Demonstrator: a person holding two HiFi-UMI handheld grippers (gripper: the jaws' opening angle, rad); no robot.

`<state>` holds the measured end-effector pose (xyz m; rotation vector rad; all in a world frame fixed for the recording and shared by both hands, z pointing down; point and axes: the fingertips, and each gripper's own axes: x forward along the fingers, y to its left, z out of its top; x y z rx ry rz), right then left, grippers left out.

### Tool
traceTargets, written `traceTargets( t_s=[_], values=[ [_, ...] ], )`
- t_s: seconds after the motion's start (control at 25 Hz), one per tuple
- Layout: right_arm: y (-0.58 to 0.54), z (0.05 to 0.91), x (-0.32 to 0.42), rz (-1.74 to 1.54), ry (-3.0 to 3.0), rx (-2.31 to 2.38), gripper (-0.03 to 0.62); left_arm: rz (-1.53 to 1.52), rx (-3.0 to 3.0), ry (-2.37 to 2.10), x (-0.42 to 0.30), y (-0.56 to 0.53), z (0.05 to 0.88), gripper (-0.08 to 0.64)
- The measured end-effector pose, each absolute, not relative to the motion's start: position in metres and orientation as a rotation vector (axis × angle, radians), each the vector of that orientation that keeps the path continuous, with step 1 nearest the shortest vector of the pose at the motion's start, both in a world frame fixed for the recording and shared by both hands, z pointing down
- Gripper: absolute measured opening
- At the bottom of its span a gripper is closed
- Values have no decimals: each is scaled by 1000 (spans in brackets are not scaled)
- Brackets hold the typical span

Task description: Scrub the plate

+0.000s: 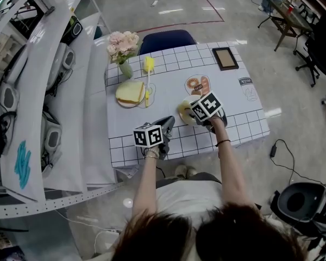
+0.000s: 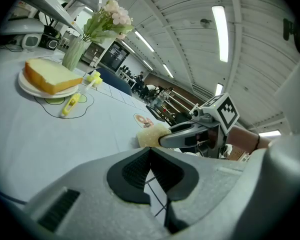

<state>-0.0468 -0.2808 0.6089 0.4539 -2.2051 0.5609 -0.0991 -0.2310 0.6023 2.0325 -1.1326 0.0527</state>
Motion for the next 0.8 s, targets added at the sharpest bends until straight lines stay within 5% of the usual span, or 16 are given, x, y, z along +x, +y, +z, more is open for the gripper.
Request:
traceTargets(
  t_s=[0.8],
  values=[
    [-311,608,-37,554,-2213,623,84,51,2034,-1141,-99,-241,600,11]
  ],
)
